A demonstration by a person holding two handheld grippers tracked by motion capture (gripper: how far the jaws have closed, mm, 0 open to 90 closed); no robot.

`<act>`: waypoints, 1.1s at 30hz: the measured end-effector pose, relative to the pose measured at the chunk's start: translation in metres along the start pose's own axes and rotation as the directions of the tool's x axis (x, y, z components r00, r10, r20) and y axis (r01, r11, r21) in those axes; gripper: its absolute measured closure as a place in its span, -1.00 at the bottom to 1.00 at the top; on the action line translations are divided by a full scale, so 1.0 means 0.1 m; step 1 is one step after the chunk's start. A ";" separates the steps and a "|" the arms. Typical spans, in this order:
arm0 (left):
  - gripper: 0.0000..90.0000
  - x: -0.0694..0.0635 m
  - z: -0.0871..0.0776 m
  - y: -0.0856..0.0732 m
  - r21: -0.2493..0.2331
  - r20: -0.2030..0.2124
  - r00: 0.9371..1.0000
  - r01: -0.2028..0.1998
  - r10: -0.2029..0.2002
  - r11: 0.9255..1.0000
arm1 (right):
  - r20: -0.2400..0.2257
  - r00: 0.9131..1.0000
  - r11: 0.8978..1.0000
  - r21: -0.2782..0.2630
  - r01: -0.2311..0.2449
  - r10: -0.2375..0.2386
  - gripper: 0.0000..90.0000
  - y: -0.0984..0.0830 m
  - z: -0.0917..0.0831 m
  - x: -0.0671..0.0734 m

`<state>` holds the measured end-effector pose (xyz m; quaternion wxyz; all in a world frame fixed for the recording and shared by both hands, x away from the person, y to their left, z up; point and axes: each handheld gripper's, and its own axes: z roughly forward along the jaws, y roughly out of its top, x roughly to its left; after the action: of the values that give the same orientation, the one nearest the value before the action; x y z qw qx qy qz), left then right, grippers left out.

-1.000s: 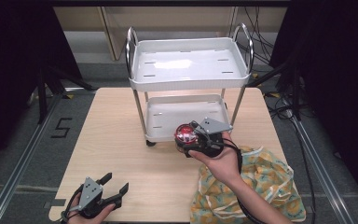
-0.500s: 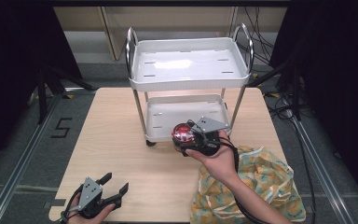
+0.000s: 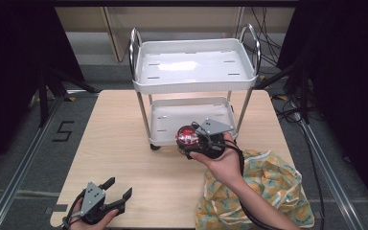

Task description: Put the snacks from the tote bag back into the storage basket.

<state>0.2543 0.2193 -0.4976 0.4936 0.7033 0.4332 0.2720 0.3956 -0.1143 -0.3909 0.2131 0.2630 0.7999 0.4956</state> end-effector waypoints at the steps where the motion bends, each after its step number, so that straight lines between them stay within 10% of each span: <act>1: -0.38 0.00 0.00 0.00 0.004 0.000 1.000 -0.003 0.003 1.000 | 0.001 1.000 1.000 0.000 -0.011 0.011 -0.40 0.00 0.00 0.01; 33: -0.38 0.01 0.00 0.00 -0.001 0.006 1.000 -0.005 0.005 1.000 | 0.003 1.000 1.000 0.018 -0.005 0.005 -0.40 0.08 0.12 -0.02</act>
<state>0.2547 0.2201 -0.4977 0.4946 0.7049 0.4300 0.2712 0.4059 -0.1043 -0.3884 0.2103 0.2677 0.8034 0.4886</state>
